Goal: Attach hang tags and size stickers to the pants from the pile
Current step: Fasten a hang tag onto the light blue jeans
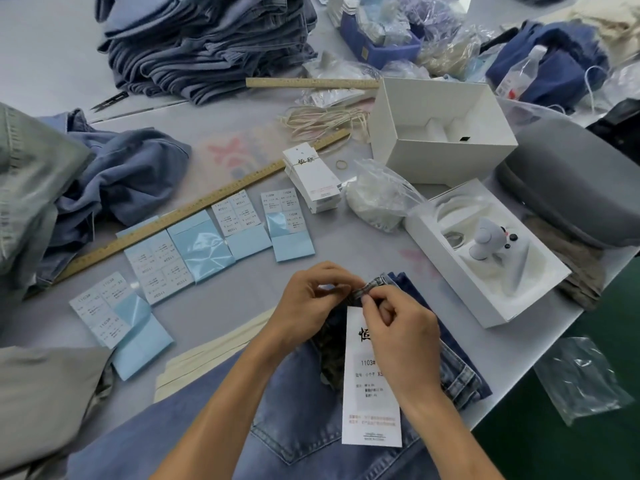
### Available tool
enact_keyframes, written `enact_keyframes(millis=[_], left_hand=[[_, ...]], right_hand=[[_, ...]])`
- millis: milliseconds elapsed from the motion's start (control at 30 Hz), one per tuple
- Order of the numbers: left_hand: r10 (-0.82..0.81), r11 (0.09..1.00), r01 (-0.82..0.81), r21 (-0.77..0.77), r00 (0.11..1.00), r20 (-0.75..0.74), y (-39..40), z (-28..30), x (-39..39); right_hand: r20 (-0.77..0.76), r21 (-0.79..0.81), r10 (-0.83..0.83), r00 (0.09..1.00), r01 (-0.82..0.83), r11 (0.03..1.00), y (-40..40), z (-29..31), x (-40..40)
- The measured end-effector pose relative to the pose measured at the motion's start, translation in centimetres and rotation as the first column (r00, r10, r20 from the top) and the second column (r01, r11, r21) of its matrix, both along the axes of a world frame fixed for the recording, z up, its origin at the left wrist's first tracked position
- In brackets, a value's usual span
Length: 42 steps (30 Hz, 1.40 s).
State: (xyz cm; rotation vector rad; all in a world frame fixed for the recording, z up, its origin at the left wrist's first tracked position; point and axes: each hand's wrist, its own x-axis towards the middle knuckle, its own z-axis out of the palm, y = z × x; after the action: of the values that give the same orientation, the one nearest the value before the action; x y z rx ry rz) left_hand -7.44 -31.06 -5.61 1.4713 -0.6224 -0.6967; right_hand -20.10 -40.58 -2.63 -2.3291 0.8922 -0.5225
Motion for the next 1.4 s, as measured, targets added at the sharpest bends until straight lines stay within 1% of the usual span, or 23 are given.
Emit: enact_keyframes(millis=[133, 267, 367, 433, 567, 600, 667, 767, 833, 933, 1067, 1133, 1200, 1233, 1300, 1333, 1400], left_hand=[[-0.044, 0.999, 0.044, 0.017, 0.999, -0.001, 0.0, 0.1, 0.4], [-0.083, 0.996, 0.083, 0.03, 0.996, 0.011, 0.0, -0.2, 0.8], [-0.094, 0.994, 0.09, 0.057, 0.991, 0.09, 0.0, 0.0, 0.8], [-0.058, 0.997, 0.05, 0.059, 0.987, 0.152, -0.1, 0.0, 0.9], [-0.009, 0.997, -0.011, 0.071, 0.959, 0.284, -0.3, -0.5, 0.6], [-0.002, 0.996, -0.025, 0.086, 0.955, 0.296, -0.3, -0.5, 0.5], [0.024, 0.993, -0.051, 0.105, 0.97, 0.242, -0.4, -0.6, 0.4], [0.099, 0.992, -0.107, 0.073, 0.99, 0.101, -0.3, -0.6, 0.5], [0.125, 0.99, -0.13, 0.059, 0.989, 0.076, 0.0, -0.7, 0.6], [0.139, 0.989, -0.141, 0.042, 0.989, 0.047, 0.3, -0.7, 0.7], [0.187, 0.982, -0.187, -0.002, 0.982, -0.014, 0.3, -0.6, 0.8], [0.186, 0.982, -0.186, -0.013, 0.982, -0.015, 0.2, -0.5, 0.8], [0.174, 0.985, -0.174, -0.011, 0.985, 0.006, 0.2, -0.4, 0.7], [0.171, 0.985, -0.171, -0.005, 0.985, 0.02, 0.1, -0.4, 0.6], [0.174, 0.985, -0.175, 0.013, 0.984, 0.034, 0.1, -0.5, 0.6], [0.179, 0.983, -0.18, 0.023, 0.983, 0.037, 0.1, -0.6, 0.7], [0.178, 0.982, -0.181, 0.046, 0.982, 0.063, 0.3, -0.8, 0.8]], right_hand=[[0.103, 0.049, -0.08, 0.991, 0.075, 0.996, 0.6, -0.5, 0.0], [0.161, 0.028, -0.057, 0.985, 0.053, 0.998, 1.0, -0.8, 0.0], [0.164, 0.038, -0.046, 0.985, 0.04, 0.998, 0.8, -1.0, 0.0], [0.143, 0.042, -0.051, 0.988, 0.045, 0.998, 0.4, -1.0, 0.2], [0.106, 0.123, -0.048, 0.993, 0.035, 0.992, -0.3, -0.7, 0.5], [0.093, 0.126, -0.034, 0.995, 0.022, 0.992, -0.4, -0.6, 0.5], [0.041, 0.137, 0.02, 0.999, -0.026, 0.99, -1.0, -0.2, 0.4], [-0.109, 0.201, 0.133, 0.985, -0.109, 0.973, -2.4, 0.5, -0.1], [-0.16, 0.233, 0.191, 0.969, -0.15, 0.961, -3.4, 1.1, -1.1], [-0.191, 0.232, 0.261, 0.946, -0.215, 0.949, -4.4, 1.9, -3.0], [-0.162, 0.279, 0.301, 0.94, -0.249, 0.928, -4.7, 2.3, -4.3], [-0.106, 0.275, 0.262, 0.959, -0.225, 0.935, -4.7, 2.0, -4.5], [-0.032, 0.305, 0.204, 0.978, -0.185, 0.934, -4.6, 1.9, -4.3], [-0.026, 0.277, 0.197, 0.98, -0.183, 0.943, -4.5, 1.8, -4.1], [-0.075, 0.114, 0.24, 0.968, -0.231, 0.966, -4.4, 1.8, -3.9], [-0.094, 0.058, 0.277, 0.956, -0.272, 0.96, -4.4, 1.7, -3.8], [-0.118, 0.046, 0.391, 0.913, -0.389, 0.92, -4.8, 1.8, -3.9]])
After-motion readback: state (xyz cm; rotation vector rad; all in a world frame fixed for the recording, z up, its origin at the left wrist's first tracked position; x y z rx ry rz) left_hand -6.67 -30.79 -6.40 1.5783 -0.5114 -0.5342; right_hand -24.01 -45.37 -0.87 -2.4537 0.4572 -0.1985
